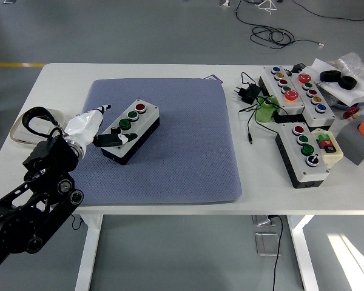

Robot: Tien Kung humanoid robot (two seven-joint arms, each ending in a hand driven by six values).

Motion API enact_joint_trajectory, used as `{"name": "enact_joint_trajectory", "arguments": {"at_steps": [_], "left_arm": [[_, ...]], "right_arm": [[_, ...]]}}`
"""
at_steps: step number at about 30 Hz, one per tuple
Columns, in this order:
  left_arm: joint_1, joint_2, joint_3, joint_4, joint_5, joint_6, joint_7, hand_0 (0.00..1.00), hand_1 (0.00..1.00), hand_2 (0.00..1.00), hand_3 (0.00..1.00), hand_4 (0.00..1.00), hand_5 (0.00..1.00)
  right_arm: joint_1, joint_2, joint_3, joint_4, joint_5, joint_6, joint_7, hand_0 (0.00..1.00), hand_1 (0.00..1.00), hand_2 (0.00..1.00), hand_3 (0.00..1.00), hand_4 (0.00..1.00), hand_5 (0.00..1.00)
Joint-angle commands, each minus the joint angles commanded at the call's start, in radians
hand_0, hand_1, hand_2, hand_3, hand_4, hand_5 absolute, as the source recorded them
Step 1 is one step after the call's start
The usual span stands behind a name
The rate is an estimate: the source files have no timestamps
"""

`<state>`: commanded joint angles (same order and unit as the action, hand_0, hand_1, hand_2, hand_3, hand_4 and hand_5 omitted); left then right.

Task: Pick up the button,place it on the desk,press the button,press the button

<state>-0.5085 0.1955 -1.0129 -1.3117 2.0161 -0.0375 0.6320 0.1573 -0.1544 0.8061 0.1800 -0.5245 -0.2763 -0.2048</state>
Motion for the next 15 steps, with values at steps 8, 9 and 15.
{"name": "enact_joint_trajectory", "arguments": {"at_steps": [8, 9, 15], "left_arm": [[-0.035, -0.03, 0.023, 0.067, -0.007, 0.032, -0.032, 0.949, 0.998, 0.998, 0.998, 0.998, 0.541], [-0.039, -0.034, 0.025, 0.077, -0.009, 0.035, -0.032, 0.949, 0.998, 0.998, 0.998, 0.998, 0.541], [-0.081, -0.05, 0.059, 0.134, -0.007, 0.022, 0.001, 0.904, 0.998, 0.998, 0.998, 0.998, 0.502]], "right_arm": [[0.003, -0.002, 0.01, 0.0, -0.012, -0.001, 0.0, 0.787, 0.797, 0.817, 0.751, 0.412, 0.479], [0.003, -0.002, 0.009, 0.0, -0.011, -0.001, 0.001, 0.787, 0.797, 0.817, 0.751, 0.412, 0.479], [0.005, -0.004, 0.012, 0.0, -0.009, -0.001, 0.002, 0.787, 0.797, 0.817, 0.751, 0.412, 0.479]]}}
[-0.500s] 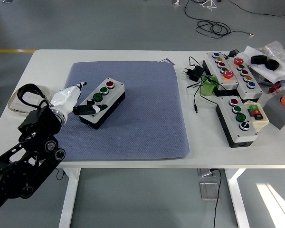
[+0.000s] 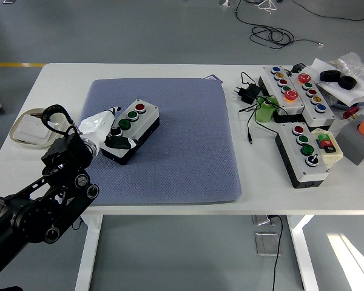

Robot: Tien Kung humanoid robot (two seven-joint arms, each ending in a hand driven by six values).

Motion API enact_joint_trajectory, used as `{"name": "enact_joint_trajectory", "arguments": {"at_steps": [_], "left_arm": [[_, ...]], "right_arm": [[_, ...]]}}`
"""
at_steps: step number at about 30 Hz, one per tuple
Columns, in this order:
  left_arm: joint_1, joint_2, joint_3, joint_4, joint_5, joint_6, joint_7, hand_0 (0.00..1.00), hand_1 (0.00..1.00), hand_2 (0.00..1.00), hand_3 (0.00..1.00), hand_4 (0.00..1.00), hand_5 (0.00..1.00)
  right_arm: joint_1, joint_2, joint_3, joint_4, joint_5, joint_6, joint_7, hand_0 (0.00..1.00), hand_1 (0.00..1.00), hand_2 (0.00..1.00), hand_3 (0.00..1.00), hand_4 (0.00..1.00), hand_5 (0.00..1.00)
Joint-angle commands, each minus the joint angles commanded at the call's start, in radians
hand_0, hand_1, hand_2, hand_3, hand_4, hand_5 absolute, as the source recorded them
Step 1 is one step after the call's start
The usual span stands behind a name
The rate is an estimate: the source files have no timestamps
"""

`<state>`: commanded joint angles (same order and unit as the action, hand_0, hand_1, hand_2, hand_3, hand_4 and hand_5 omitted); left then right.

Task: Pick up the button,place it on the desk,press the button,press the button

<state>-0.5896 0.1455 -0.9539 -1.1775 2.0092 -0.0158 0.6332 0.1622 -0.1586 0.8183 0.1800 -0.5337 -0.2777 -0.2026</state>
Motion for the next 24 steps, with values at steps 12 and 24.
{"name": "enact_joint_trajectory", "arguments": {"at_steps": [12, 24], "left_arm": [[-0.051, -0.022, 0.037, 0.074, 0.115, -0.032, 0.012, 0.782, 0.972, 0.998, 0.998, 0.998, 0.382], [-0.107, -0.026, 0.093, 0.153, 0.175, -0.076, 0.012, 0.629, 0.825, 0.875, 0.998, 0.955, 0.167]], "right_arm": [[0.002, -0.003, 0.004, 0.0, -0.003, -0.001, 0.002, 0.787, 0.797, 0.817, 0.751, 0.412, 0.479], [0.004, -0.005, 0.007, 0.0, -0.01, -0.002, 0.002, 0.787, 0.797, 0.817, 0.751, 0.412, 0.479]]}}
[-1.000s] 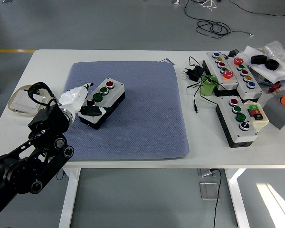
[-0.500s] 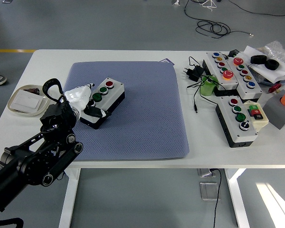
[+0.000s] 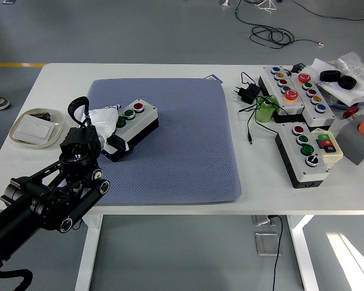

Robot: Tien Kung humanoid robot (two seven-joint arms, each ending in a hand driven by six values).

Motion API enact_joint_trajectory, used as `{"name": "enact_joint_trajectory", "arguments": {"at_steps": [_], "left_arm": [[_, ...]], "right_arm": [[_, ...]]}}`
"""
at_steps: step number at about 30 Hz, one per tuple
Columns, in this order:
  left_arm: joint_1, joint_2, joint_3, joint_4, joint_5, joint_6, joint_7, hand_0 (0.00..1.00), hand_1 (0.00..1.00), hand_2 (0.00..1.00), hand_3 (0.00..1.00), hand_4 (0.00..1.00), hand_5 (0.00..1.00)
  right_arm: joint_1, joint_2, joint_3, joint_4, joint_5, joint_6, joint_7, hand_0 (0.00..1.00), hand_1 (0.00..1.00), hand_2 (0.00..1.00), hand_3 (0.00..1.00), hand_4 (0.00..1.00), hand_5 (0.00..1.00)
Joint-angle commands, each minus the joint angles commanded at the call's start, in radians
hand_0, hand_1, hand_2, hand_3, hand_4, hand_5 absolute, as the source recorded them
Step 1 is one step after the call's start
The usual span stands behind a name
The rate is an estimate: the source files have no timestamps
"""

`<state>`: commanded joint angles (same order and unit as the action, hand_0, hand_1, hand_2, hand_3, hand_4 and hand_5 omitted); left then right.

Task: Pick up the button,place it on the desk,press the button,press the button

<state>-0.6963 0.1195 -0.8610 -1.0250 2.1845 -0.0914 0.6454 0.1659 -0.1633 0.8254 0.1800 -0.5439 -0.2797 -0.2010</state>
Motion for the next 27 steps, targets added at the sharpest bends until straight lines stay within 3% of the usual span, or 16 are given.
{"name": "enact_joint_trajectory", "arguments": {"at_steps": [1, 6, 7, 10, 12, 13, 18, 19, 24, 25, 27], "left_arm": [[-0.003, 0.0, 0.004, 0.006, 0.001, -0.002, 0.0, 0.511, 0.669, 0.723, 0.998, 0.906, 0.068], [-0.022, 0.002, 0.023, 0.044, 0.01, -0.025, 0.0, 0.511, 0.669, 0.723, 0.998, 0.906, 0.068], [-0.022, 0.002, 0.023, 0.045, 0.01, -0.025, 0.0, 0.429, 0.582, 0.649, 0.998, 0.843, 0.002], [-0.026, 0.003, 0.027, 0.051, 0.013, -0.024, 0.0, 0.429, 0.582, 0.649, 0.998, 0.843, 0.002], [-0.028, 0.004, 0.029, 0.051, 0.014, -0.017, 0.0, 0.429, 0.582, 0.649, 0.998, 0.843, 0.002], [-0.029, 0.005, 0.03, 0.049, 0.011, -0.001, 0.0, 0.376, 0.48, 0.516, 0.971, 0.748, 0.002], [-0.027, 0.007, 0.035, 0.042, 0.015, 0.055, 0.0, 0.376, 0.48, 0.516, 0.971, 0.748, 0.002], [-0.027, 0.008, 0.037, 0.043, 0.014, 0.061, 0.0, 0.394, 0.418, 0.414, 0.808, 0.642, 0.002], [-0.022, 0.011, 0.046, 0.049, 0.022, 0.085, -0.02, 0.394, 0.418, 0.414, 0.808, 0.642, 0.002], [-0.022, 0.013, 0.049, 0.05, 0.027, 0.093, -0.028, 0.391, 0.301, 0.298, 0.627, 0.534, 0.002], [-0.02, 0.015, 0.051, 0.05, 0.036, 0.104, -0.041, 0.391, 0.301, 0.298, 0.627, 0.534, 0.002]], "right_arm": [[0.0, 0.0, 0.001, 0.0, -0.001, 0.0, 0.0, 0.787, 0.797, 0.817, 0.751, 0.412, 0.479], [0.0, -0.002, 0.005, 0.0, -0.006, -0.001, 0.0, 0.787, 0.797, 0.817, 0.751, 0.412, 0.479], [0.0, -0.002, 0.005, 0.0, -0.006, -0.001, 0.0, 0.787, 0.797, 0.817, 0.751, 0.412, 0.479], [0.001, -0.002, 0.005, 0.0, -0.004, -0.002, 0.001, 0.787, 0.797, 0.817, 0.751, 0.412, 0.479], [0.001, -0.002, 0.005, 0.0, -0.004, -0.002, 0.001, 0.787, 0.797, 0.817, 0.751, 0.412, 0.479], [0.002, -0.002, 0.007, 0.0, -0.007, -0.002, 0.001, 0.787, 0.797, 0.817, 0.751, 0.412, 0.479], [0.001, -0.002, 0.006, 0.0, -0.007, -0.002, 0.0, 0.787, 0.797, 0.817, 0.751, 0.412, 0.479], [0.001, -0.002, 0.006, 0.0, -0.008, -0.002, -0.001, 0.787, 0.797, 0.817, 0.751, 0.412, 0.479], [-0.001, -0.001, 0.004, 0.0, -0.006, -0.002, 0.0, 0.787, 0.797, 0.817, 0.751, 0.412, 0.479], [-0.001, -0.001, 0.004, 0.0, -0.005, -0.003, 0.0, 0.787, 0.797, 0.817, 0.751, 0.412, 0.479], [-0.002, -0.001, 0.002, 0.0, -0.003, -0.003, 0.0, 0.787, 0.797, 0.817, 0.751, 0.412, 0.479]]}}
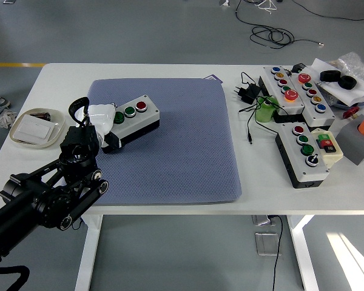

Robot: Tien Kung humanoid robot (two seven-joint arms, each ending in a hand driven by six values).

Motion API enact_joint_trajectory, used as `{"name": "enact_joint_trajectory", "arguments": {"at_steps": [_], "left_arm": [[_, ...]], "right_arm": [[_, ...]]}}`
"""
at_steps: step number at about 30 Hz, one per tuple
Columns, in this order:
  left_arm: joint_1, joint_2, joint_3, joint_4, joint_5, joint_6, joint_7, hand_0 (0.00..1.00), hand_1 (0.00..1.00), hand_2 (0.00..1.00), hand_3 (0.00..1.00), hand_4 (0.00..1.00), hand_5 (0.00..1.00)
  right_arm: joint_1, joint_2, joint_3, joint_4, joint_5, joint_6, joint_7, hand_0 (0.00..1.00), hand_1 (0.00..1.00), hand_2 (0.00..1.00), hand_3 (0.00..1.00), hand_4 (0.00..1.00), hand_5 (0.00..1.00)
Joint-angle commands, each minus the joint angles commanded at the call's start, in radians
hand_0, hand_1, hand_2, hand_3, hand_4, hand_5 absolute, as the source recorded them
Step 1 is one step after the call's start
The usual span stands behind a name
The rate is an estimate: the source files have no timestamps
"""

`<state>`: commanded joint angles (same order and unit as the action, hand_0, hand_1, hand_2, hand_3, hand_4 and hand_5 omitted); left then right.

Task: Pick up the button,place it on the desk,press the button,press the button

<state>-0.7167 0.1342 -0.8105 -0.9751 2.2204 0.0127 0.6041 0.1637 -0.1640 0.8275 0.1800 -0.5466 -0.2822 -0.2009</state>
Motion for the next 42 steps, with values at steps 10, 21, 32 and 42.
{"name": "enact_joint_trajectory", "arguments": {"at_steps": [10, 21, 32, 42], "left_arm": [[0.009, 0.011, 0.01, -0.024, -0.006, 0.068, -0.047, 0.384, 0.247, 0.227, 0.456, 0.445, 0.002], [-0.05, 0.148, 0.166, -0.056, -0.168, 0.019, -0.461, 0.379, 0.262, 0.228, 0.456, 0.451, 0.002], [-0.127, 0.202, 0.16, -0.028, -0.175, -0.043, -0.67, 0.369, 0.256, 0.22, 0.429, 0.44, 0.002], [-0.126, 0.187, 0.167, 0.001, -0.169, -0.096, -0.649, 0.35, 0.257, 0.224, 0.438, 0.434, 0.002]], "right_arm": [[-0.005, 0.001, -0.004, 0.0, 0.001, 0.0, 0.0, 0.787, 0.797, 0.817, 0.751, 0.412, 0.479], [-0.006, 0.003, -0.002, 0.0, -0.002, -0.001, -0.001, 0.787, 0.797, 0.817, 0.751, 0.412, 0.479], [-0.003, 0.003, -0.003, 0.0, -0.002, -0.002, -0.003, 0.787, 0.797, 0.817, 0.751, 0.412, 0.479], [0.0, 0.004, -0.004, 0.0, -0.002, -0.003, -0.005, 0.787, 0.797, 0.817, 0.751, 0.412, 0.479]]}}
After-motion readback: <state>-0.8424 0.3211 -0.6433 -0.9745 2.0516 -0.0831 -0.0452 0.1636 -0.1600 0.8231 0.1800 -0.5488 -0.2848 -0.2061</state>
